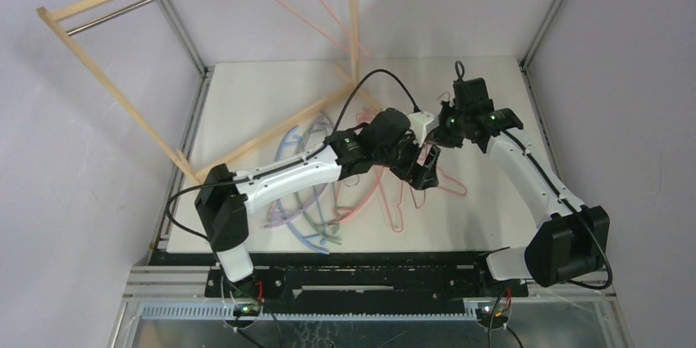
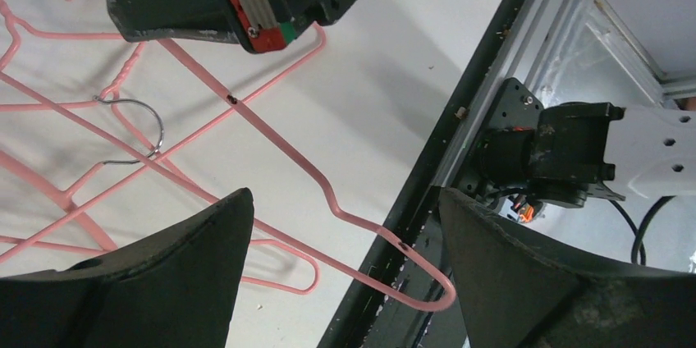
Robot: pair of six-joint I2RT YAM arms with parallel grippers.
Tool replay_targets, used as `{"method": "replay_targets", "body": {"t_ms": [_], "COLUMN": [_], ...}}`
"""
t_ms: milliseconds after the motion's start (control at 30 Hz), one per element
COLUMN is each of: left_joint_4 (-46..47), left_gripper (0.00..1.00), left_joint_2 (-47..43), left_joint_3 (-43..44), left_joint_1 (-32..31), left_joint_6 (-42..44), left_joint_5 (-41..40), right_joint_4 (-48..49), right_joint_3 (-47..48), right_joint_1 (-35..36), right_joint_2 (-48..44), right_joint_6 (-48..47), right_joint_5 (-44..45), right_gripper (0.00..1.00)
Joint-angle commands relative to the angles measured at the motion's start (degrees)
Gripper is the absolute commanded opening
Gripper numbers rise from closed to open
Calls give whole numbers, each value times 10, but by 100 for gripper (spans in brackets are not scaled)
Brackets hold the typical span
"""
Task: Organize the hangers
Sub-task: Pick up the hanger at the center of the board.
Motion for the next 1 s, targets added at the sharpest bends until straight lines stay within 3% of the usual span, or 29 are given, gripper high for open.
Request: {"method": "replay_targets", "body": {"t_ms": [0, 233, 367, 467, 600, 967], "left_joint_4": [-17, -67, -88, -105, -117, -131], "left_gripper": [88, 84, 73, 53, 4, 0], "left_joint_2": [12, 37, 42, 41, 39, 5], "left_joint_3": [35, 50, 53, 58, 58, 12], "left_joint_1": [-3, -4, -4, -3, -2, 9], "left_joint_6": [-3, 2, 4, 11, 15, 34], "left_joint_5": [-30, -80, -119, -138, -154, -176], "right_joint_4": [5, 5, 0, -6, -14, -26], "right_joint_3": [52, 64, 67, 68, 68, 77], "right_joint_1": [11, 22, 27, 28, 28, 27], "right_joint_2": [8, 8, 0, -7, -13, -23], "right_joint_6": [7, 14, 15, 13, 6, -8], "right_joint_5": [-20, -43, -46, -48, -45, -59], "right_gripper": [0, 0, 0, 0, 0, 0]}}
